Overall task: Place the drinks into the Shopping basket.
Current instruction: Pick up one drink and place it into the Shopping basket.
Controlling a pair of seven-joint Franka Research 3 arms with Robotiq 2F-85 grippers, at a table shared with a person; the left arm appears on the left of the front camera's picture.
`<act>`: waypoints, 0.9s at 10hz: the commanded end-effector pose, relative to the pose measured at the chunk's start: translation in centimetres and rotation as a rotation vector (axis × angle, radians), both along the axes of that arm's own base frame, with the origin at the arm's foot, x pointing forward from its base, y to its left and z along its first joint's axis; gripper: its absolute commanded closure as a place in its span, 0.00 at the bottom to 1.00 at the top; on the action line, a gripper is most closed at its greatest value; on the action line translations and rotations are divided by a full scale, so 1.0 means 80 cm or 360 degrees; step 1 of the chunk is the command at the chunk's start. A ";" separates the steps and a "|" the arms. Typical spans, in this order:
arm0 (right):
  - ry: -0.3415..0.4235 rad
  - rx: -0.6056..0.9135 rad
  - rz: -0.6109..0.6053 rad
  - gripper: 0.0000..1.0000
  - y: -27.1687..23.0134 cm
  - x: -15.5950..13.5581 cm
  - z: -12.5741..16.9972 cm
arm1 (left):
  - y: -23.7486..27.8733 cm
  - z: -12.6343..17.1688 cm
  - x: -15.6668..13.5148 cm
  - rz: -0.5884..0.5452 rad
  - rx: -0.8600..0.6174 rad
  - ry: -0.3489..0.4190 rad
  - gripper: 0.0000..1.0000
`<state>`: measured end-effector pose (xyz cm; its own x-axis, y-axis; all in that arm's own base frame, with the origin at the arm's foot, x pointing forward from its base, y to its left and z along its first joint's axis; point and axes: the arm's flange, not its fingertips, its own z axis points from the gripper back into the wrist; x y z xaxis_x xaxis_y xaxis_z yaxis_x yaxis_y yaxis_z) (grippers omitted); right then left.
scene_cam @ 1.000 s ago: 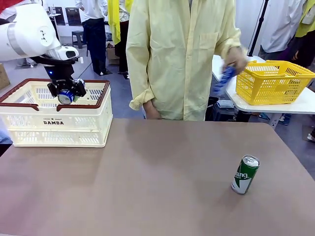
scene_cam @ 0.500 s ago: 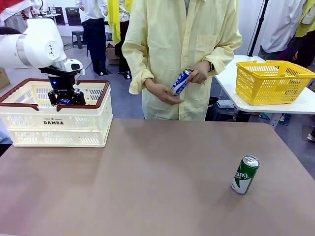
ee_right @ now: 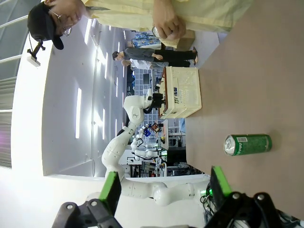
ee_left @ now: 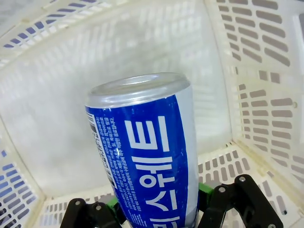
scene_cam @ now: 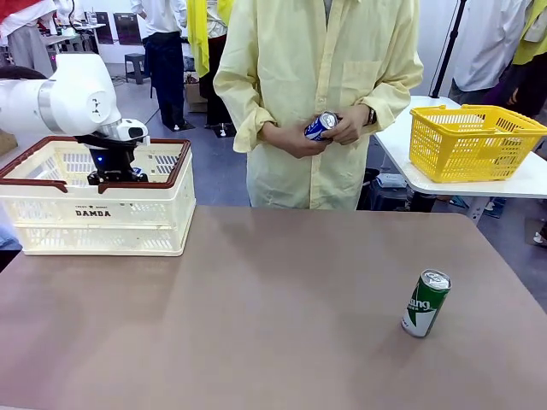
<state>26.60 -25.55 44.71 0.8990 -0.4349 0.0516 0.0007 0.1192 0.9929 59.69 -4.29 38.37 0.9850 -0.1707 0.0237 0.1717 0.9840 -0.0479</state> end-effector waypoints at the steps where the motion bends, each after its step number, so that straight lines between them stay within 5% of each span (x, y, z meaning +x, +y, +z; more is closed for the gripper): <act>1: 0.0002 0.0018 0.0000 0.00 0.000 -0.001 0.005 | -0.001 0.006 0.000 0.0024 0.0023 -0.0028 0.23; 2: 0.0002 0.0018 0.0000 0.00 0.000 -0.001 0.005 | -0.001 0.006 -0.001 0.0026 0.0025 -0.0027 0.00; 6: 0.0002 0.0018 0.0000 0.00 0.000 -0.001 0.005 | 0.000 0.019 -0.007 0.0020 0.0025 -0.0054 0.00; 9: 0.0002 0.0018 0.0000 0.00 0.000 -0.001 0.005 | 0.005 0.072 -0.039 -0.0001 -0.0016 -0.0184 0.00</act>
